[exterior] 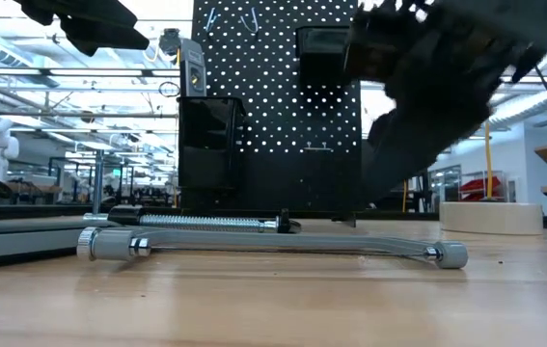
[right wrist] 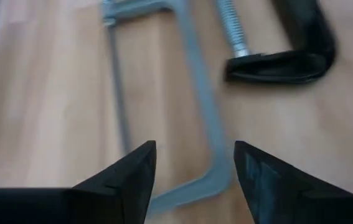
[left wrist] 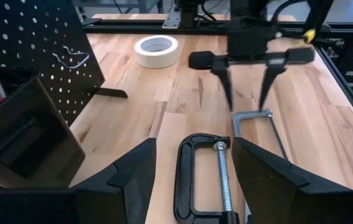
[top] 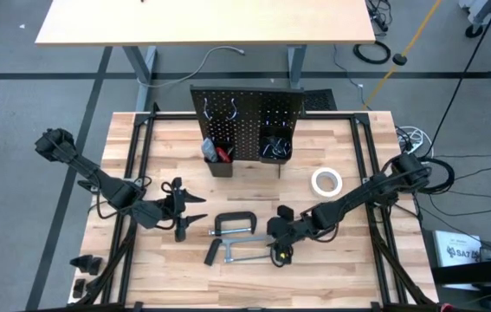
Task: Hang tools onto peg board
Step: Hang the black clamp on the peg board
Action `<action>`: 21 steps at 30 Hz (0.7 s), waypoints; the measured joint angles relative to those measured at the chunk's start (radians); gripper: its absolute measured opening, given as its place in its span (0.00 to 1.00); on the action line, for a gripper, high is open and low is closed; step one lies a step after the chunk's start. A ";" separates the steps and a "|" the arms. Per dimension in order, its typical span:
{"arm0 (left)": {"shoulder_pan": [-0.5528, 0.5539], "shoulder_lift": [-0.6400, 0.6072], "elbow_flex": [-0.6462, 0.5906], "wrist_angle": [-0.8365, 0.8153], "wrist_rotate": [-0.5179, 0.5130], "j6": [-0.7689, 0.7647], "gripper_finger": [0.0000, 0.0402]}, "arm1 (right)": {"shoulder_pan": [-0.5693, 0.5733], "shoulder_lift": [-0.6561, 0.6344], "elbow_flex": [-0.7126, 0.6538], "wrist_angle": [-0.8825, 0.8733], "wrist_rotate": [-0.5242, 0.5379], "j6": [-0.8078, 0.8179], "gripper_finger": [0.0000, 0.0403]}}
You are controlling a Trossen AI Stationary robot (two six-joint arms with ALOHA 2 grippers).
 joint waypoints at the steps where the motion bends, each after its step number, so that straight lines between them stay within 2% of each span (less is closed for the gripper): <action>1: 0.000 0.000 0.000 0.000 0.000 0.000 0.53 | -0.005 0.005 0.000 0.008 0.028 0.006 0.51; 8: 0.000 0.000 0.000 0.000 0.000 0.000 0.53 | -0.041 0.008 0.000 0.154 0.183 0.021 0.50; 10: 0.000 0.000 0.000 0.000 0.000 0.000 0.53 | -0.062 0.008 0.000 0.166 0.224 0.069 0.50; 16: 0.000 0.000 0.000 0.000 0.000 0.000 0.53 | -0.118 0.022 0.000 0.187 0.233 0.124 0.50; 21: 0.000 0.000 0.000 -0.001 0.001 0.000 0.53 | -0.130 0.106 0.043 0.204 0.226 0.134 0.50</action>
